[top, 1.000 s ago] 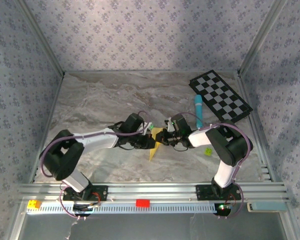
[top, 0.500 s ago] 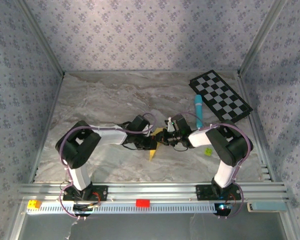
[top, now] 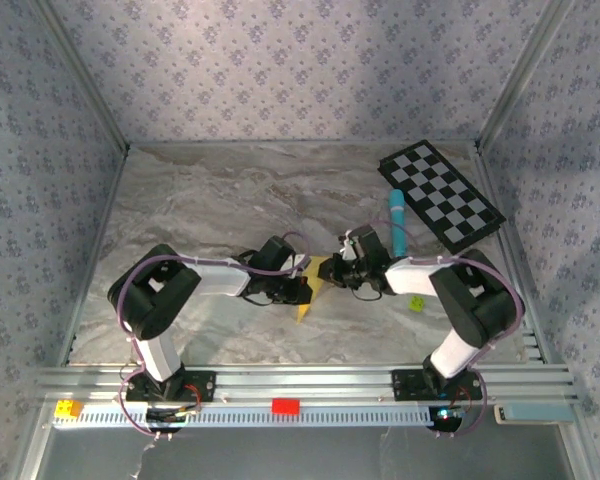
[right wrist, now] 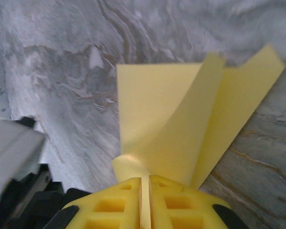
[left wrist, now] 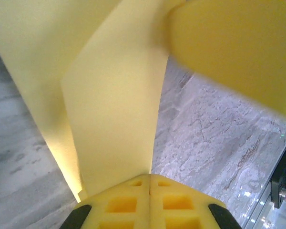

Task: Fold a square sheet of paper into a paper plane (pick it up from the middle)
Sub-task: Fold the wing for the fifth time at the center of the table.

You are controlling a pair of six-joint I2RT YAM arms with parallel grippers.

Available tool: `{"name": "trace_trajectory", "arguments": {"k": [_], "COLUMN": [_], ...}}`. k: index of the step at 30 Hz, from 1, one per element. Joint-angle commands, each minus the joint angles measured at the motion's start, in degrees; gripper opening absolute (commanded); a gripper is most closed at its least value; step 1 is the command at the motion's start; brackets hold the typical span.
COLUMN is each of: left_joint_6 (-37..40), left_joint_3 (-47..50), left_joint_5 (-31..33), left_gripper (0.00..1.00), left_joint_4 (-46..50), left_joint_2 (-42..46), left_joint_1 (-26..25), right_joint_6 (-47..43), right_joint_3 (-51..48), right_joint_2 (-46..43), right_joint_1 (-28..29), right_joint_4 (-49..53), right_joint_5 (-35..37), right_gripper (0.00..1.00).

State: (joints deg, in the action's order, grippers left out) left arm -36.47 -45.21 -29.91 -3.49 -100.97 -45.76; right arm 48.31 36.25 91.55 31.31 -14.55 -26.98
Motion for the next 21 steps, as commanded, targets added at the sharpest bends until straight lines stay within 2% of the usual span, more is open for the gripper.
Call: {"name": "trace_trajectory", "arguments": {"k": [1, 9, 21], "left_joint_6": [3.2, 2.1, 1.7], "left_joint_3": [2.5, 2.8, 2.9], "left_joint_5": [2.1, 2.1, 2.0], "left_gripper": [0.00, 0.00, 0.00], "left_joint_4": [9.9, 8.5, 8.1], "left_joint_2": [-2.2, -2.1, -2.1], "left_joint_1": [-0.5, -0.3, -0.1], "right_joint_6": [-3.5, -4.3, -2.5], "right_joint_3": [0.7, 1.3, 5.1], "right_joint_2": [-4.4, -1.9, 5.5], "right_joint_1": [-0.3, 2.9, 4.7], "right_joint_4": [5.7, 3.4, 4.6], "right_joint_5": [2.6, 0.6, 5.9], "right_gripper": [0.14, 0.14, 0.13]}}
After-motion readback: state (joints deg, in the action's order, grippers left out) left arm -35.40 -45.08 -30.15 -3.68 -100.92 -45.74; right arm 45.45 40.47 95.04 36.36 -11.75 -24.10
